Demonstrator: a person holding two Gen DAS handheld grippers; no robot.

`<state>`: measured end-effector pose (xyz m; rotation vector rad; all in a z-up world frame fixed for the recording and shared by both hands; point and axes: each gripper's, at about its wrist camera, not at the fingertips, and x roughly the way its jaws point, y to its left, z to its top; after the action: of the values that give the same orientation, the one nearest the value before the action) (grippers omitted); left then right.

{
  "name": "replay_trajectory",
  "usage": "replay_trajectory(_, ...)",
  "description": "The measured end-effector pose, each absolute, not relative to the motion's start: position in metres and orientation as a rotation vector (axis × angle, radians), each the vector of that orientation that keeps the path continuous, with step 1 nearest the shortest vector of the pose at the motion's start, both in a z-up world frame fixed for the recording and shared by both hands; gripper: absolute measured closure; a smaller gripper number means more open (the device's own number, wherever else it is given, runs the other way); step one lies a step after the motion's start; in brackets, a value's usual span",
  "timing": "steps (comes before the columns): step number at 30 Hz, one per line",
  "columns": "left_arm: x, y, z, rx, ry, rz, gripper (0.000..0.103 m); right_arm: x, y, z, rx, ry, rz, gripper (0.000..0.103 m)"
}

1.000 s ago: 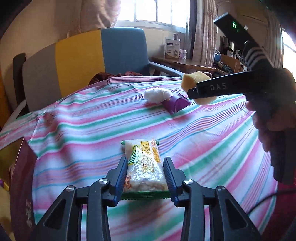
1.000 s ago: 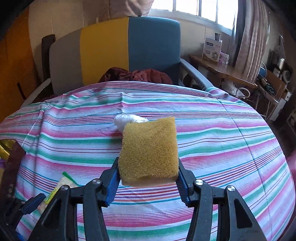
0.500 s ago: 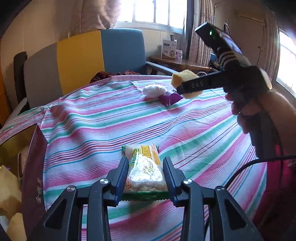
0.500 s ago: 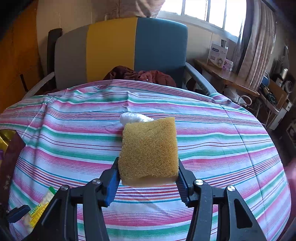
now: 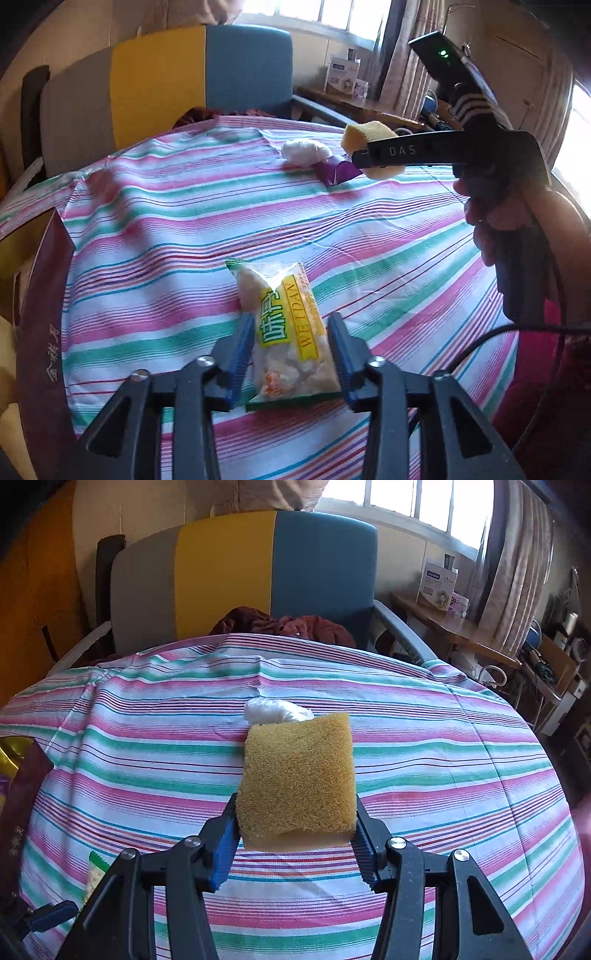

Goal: Organize objects
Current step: 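Close the left tool on the WEIDAN bag and lift it while the right holds the sponge, then carry the WEIDAN bag over the gold tray and open the left tool while the right carries the sponge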

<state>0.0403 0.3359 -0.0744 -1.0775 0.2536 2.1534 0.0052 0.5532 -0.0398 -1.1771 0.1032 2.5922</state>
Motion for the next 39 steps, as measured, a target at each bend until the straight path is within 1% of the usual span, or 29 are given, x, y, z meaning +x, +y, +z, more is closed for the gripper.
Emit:
replay_trajectory(1,0.039,0.340,-0.076,-1.093,0.263,2.156,0.059,0.005,0.553,-0.040,-1.180,0.107,2.591,0.048)
replay_trajectory(4,0.036,0.348,-0.083,-1.135,0.294,2.162,0.052,0.005,0.553,-0.039,-1.179,0.108,2.595,0.048)
replay_trajectory(6,0.033,0.353,-0.089,-1.156,0.312,2.163,0.051,0.005,0.551,-0.039,-1.178,0.101,2.599,0.048)
replay_trajectory(9,0.037,0.357,-0.091,-1.115,0.364,2.166,0.050,0.004,0.550,-0.039,-1.181,0.095,2.602,0.048)
replay_trajectory(11,0.041,0.358,-0.091,-1.077,0.398,2.162,0.059,0.004,0.550,-0.039,-1.182,0.094,2.601,0.048)
replay_trajectory(13,0.044,0.356,-0.090,-1.060,0.404,2.159,0.060,0.004,0.550,-0.039,-1.180,0.096,2.602,0.048)
replay_trajectory(20,0.044,0.335,-0.064,-1.016,0.294,2.180,0.060,0.003,0.550,-0.040,-1.188,0.093,2.603,0.048)
replay_trajectory(28,0.032,0.288,-0.022,-0.956,0.178,2.266,0.060,0.002,0.544,-0.040,-1.193,0.056,2.608,0.048)
replay_trajectory(32,0.024,0.262,-0.011,-0.956,0.172,2.339,0.060,0.002,0.542,-0.040,-1.195,0.044,2.611,0.048)
replay_trajectory(39,0.001,0.210,-0.003,-1.000,0.090,2.453,0.060,0.002,0.537,-0.043,-1.203,0.016,2.617,0.048)
